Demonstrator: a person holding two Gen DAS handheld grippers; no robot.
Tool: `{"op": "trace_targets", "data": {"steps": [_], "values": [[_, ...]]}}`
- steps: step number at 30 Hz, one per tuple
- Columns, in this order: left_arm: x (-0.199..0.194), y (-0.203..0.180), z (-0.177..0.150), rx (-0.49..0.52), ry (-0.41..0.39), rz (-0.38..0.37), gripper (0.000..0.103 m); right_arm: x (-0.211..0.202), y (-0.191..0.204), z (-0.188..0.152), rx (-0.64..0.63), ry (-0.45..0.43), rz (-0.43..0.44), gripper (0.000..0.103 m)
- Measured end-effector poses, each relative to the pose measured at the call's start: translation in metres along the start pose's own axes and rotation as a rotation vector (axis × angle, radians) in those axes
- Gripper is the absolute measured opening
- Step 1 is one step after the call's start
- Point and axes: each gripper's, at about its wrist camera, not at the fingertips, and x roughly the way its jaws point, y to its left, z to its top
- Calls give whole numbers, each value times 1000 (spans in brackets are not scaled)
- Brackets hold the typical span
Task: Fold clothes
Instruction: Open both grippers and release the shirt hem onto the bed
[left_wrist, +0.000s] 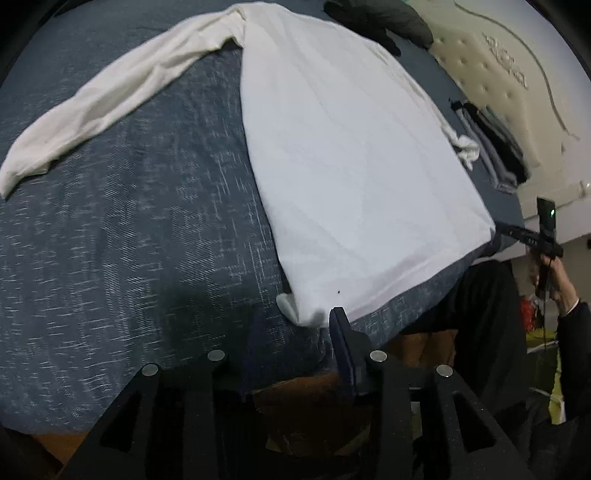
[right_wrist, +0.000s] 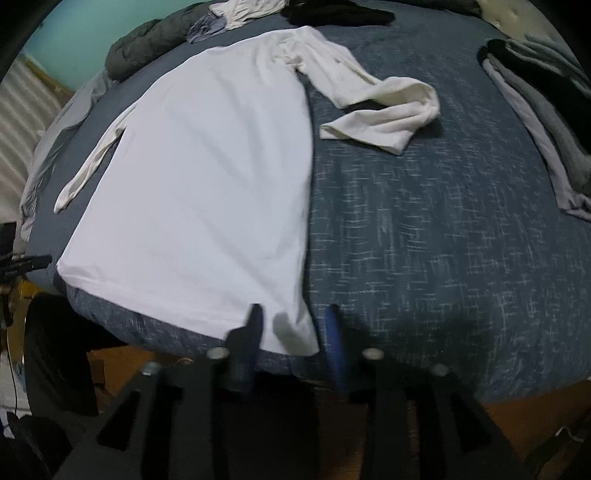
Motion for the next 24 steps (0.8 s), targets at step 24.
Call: {"op": "trace_targets", "data": {"steps": [24], "values": [[-23,-15,-6,74,116,14,2,-44,19,-4,-111,5,-29,4]]}}
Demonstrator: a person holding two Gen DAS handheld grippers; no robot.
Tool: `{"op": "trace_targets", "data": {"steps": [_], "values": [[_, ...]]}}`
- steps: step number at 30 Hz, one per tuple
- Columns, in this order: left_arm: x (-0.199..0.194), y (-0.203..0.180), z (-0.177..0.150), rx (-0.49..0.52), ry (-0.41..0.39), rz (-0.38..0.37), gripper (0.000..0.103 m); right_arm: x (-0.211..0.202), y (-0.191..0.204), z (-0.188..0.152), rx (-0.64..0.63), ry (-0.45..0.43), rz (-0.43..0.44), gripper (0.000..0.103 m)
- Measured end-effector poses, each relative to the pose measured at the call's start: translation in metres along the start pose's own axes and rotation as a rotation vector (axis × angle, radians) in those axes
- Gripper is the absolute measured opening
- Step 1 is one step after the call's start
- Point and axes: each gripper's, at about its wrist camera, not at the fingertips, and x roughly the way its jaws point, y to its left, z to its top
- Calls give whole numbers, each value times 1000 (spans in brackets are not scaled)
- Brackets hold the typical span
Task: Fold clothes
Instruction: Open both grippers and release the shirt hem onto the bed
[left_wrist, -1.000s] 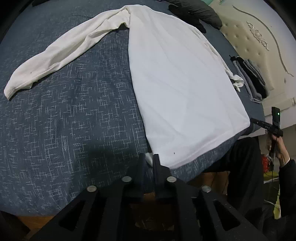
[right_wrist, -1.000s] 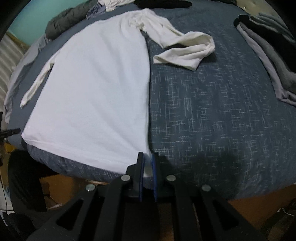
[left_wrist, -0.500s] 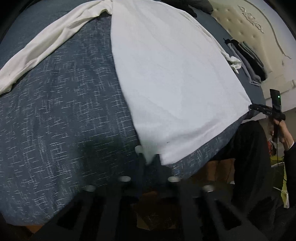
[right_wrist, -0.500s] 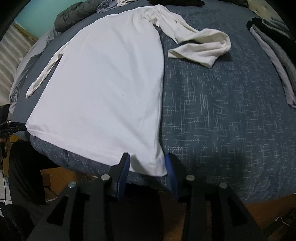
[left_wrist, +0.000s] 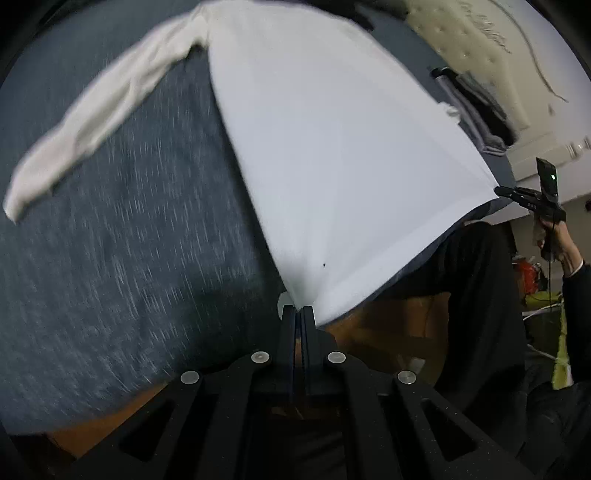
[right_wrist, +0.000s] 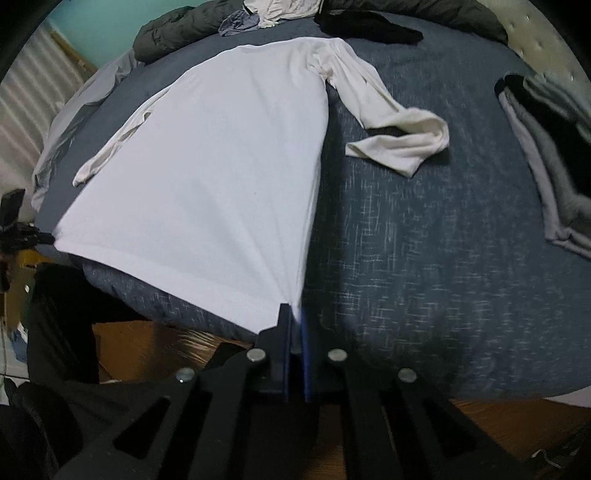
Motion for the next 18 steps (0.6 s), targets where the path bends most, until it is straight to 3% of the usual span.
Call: {"op": "trace_targets", "data": {"steps": [4,8,10,14,18], "values": [[33,16,-4,-35,72,54,0,31,-2,-8,37,47,-2,4],[29,25,-7,-57,56,50,0,46,-4,-14,35,85,-26,5],[15,28,-4,-62,13,42,0,45,-9,-14,37,84,-45,7],[-7,36,8,-73,-64,70,0,26,-30,-8,93,-5,-33,13],[-25,47,21,-107,-160,89,5,18,-47,2,165,-78,-10,35]]}}
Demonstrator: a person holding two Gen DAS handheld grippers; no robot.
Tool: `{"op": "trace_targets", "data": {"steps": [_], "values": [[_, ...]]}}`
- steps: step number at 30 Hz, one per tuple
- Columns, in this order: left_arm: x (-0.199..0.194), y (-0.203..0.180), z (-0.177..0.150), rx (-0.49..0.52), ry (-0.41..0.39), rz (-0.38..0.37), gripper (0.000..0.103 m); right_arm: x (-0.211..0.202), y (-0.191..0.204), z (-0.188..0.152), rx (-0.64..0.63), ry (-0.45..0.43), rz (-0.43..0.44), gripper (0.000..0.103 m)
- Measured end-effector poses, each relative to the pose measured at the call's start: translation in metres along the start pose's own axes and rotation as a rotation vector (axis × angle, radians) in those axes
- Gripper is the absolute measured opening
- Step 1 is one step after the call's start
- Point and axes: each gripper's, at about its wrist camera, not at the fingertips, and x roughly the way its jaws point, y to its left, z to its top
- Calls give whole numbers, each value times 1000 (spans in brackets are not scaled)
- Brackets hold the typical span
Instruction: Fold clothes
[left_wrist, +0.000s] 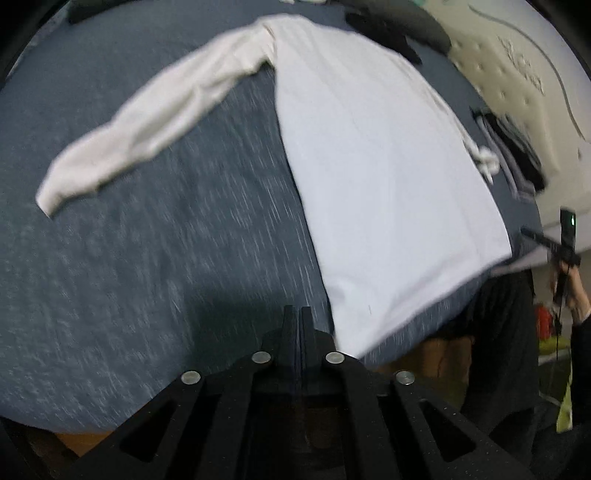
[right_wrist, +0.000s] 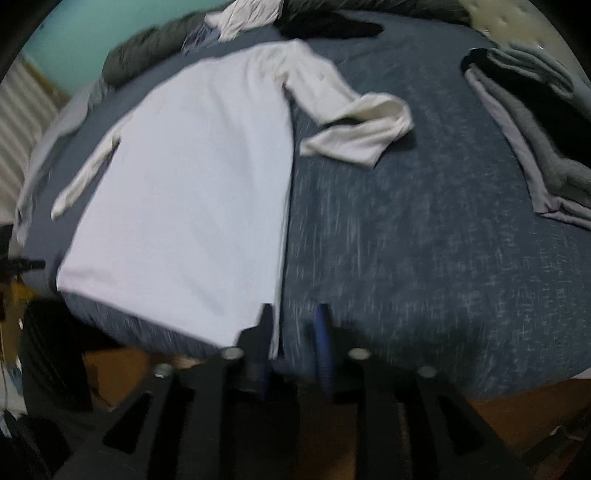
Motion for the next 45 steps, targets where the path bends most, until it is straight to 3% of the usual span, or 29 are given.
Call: {"op": "trace_targets", "data": {"steps": [4,8,11,13,14,19,21,25,30,33,35,37,40,45], "values": [[-13,9,19,-42,-112,15,8,3,-9,9,62,-35,8,39],[-15,7,42,-76,-205,15,44,9,-15,25,162,-76,51,47],[-13,2,62,-99,-263,6,48,12,-22,45,203,-107,65,51],[-10,-4,74,-104,-294,14,61,10,-24,59,206,-130,42,65],[-7,-7,78,-103,-303,12,66,9,-26,64,215,-139,33,67],[8,-17,99,-111,-353,-1,73,16,-53,92,323,-157,23,68],[17,-19,105,-131,-383,1,84,21,-65,96,386,-162,32,68],[35,-26,113,-150,-424,22,88,33,-84,105,481,-158,37,68],[59,-34,117,-135,-488,66,88,48,-89,121,474,-155,-15,68],[66,-33,115,-145,-535,86,94,57,-88,128,440,-141,-34,67],[71,-30,117,-148,-538,72,95,63,-87,132,410,-129,-46,56],[72,-28,119,-136,-537,70,98,69,-85,135,378,-119,-55,34],[75,-25,117,-136,-551,79,100,59,-76,143,286,-152,-143,12],[85,-17,115,-155,-524,65,100,20,-65,158,143,-270,-346,6]]}}
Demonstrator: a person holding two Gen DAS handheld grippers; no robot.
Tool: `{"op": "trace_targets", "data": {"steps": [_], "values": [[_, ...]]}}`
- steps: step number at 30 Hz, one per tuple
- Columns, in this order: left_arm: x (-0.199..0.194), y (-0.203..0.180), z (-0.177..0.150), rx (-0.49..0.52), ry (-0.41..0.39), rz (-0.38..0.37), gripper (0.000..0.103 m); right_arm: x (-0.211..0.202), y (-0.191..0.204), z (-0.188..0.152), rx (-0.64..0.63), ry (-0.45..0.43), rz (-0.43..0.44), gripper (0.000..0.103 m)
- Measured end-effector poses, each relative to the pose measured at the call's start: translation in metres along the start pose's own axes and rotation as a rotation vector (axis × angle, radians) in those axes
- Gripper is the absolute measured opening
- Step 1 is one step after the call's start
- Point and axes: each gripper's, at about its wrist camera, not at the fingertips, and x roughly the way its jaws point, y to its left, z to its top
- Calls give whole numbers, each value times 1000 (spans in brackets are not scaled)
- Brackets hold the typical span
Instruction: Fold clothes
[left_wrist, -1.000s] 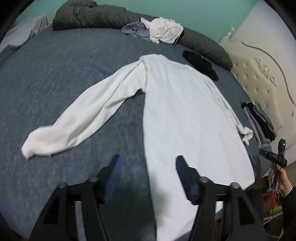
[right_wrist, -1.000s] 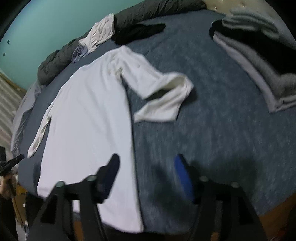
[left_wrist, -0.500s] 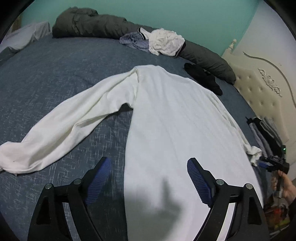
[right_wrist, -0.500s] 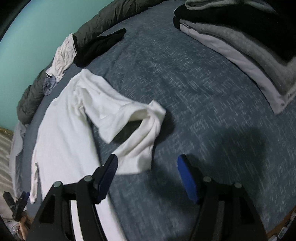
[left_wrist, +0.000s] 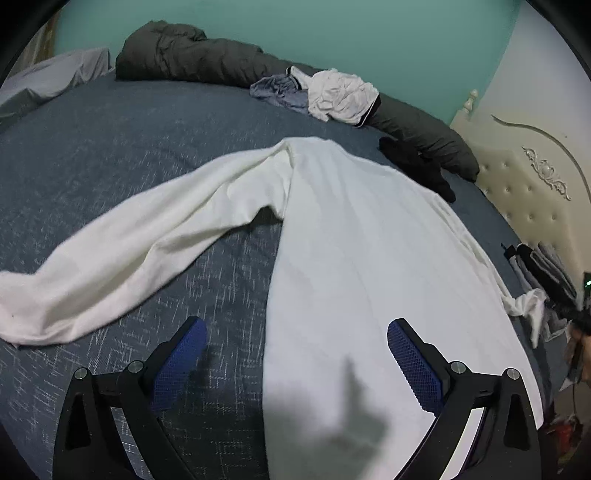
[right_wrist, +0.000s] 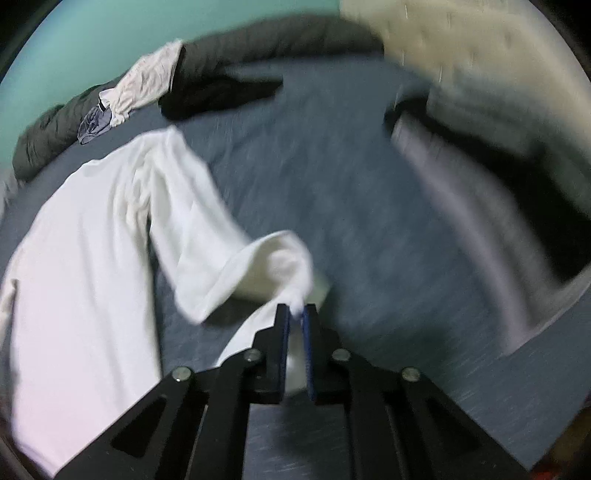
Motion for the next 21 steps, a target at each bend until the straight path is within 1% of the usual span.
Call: {"op": "trace_targets", "data": {"steps": [3,4,7,9,10,12,15,17,18,19,21], "values": [[0,1,-2,-14,-2,-2,101,-20,-6,13,-51,-68,-99,5],[0,1,-2,-16,-2,-7,101,-23,-8,15,-61,-71,-118,5],[-1,0,-2,-11,-4,-13,101,-15,-14,14,-83,-24,-146,5],[0,-2,-3,-5,-2,-14,101,-6,-19,5,-73,27,-92,5],[0,-2,-4,-2,-1,-15,101,-3,-21,2,-59,37,-64,5],[1,-2,-6,-2,3,-17,101,0,-31,-8,-8,39,-57,5],[3,-4,-7,3,8,-18,101,7,-61,-22,137,64,-63,8],[3,-5,-7,5,8,-18,101,17,-76,-33,218,105,-30,16],[4,-5,-7,6,8,-18,101,22,-83,-38,258,126,-11,26],[4,-5,-7,7,7,-18,101,27,-90,-44,298,148,9,39],[5,-5,-8,6,11,-15,101,31,-96,-51,343,144,44,53]]}}
